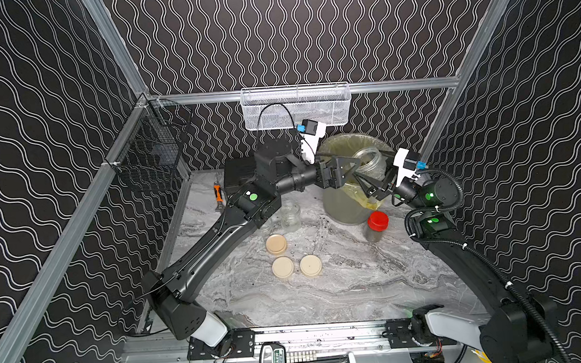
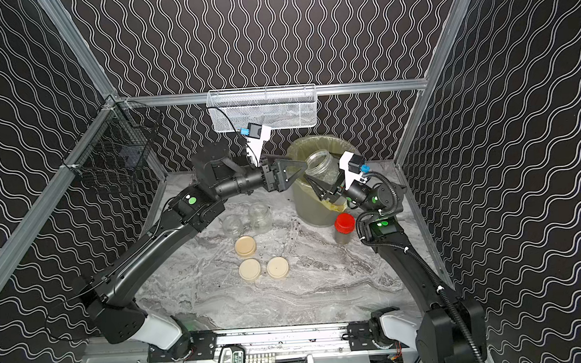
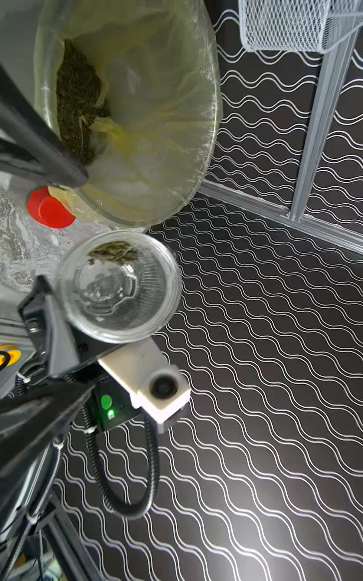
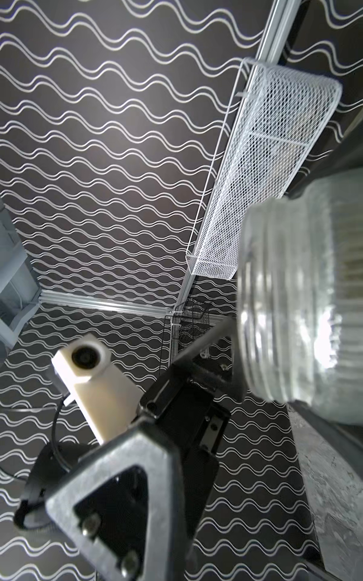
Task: Empty moldy tea leaves from jars
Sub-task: Pour the moldy tea leaves from the jar into the trash bin.
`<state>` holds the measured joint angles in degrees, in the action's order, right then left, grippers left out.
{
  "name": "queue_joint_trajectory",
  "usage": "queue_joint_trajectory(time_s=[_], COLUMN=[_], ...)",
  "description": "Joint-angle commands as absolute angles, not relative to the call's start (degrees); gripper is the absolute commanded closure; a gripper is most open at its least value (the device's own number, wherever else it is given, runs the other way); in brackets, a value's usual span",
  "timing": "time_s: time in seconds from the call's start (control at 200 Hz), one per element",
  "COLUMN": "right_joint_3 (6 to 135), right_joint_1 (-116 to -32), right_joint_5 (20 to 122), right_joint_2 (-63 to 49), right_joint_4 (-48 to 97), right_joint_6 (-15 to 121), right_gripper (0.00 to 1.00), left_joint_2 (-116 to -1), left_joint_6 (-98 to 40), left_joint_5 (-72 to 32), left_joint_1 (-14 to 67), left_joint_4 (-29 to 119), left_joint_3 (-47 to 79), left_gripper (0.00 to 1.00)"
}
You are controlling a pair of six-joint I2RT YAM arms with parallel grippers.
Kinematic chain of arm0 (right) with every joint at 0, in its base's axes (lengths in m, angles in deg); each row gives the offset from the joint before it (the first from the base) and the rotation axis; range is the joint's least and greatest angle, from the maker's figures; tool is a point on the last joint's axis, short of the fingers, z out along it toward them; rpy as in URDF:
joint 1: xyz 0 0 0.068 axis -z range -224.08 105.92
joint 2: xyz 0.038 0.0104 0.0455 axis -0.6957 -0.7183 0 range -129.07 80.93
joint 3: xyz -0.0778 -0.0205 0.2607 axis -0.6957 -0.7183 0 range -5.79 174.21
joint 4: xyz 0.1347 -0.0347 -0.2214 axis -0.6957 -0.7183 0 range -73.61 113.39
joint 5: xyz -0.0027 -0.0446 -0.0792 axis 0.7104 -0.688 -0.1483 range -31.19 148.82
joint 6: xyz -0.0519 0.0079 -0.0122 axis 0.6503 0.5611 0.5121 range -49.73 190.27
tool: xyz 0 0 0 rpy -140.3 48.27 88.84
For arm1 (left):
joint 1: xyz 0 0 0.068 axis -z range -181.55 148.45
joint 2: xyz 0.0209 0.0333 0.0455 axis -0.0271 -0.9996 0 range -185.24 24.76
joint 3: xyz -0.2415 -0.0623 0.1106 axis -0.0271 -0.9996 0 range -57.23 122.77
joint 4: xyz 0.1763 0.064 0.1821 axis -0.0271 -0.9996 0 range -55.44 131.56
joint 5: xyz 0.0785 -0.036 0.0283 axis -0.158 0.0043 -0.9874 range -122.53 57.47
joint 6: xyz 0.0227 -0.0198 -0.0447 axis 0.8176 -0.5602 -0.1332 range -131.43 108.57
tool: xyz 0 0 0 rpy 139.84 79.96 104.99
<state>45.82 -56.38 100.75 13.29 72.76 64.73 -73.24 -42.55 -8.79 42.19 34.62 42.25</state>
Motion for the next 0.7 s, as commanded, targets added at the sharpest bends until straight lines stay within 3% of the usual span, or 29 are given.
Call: queue_joint_trajectory(time_s=[0.0, 0.505, 0.696], right_joint_3=[45.8, 45.7, 46.4], right_joint_1=[-56.6, -59.5, -61.6], right_joint_5=[104.3, 106.4, 105.1], right_joint_2=[14.0, 15.3, 15.6], right_joint_4=[78.1, 71.4, 66.7], right_joint_6=[64.9, 72.2, 77.5], right_gripper=[1.0, 0.99, 0.95], left_joint_2=[-74.2, -77.9, -79.1], left_joint_6=[-39.7, -37.4, -36.7], left_joint_5=[-10.4, -11.9, -11.3], left_joint_1=[43.5, 47.0, 47.2], left_joint_4=[32.3, 27.4, 24.1], left_joint_3=[43.8, 47.9, 49.6], left_gripper=[0.01, 0.01, 0.13])
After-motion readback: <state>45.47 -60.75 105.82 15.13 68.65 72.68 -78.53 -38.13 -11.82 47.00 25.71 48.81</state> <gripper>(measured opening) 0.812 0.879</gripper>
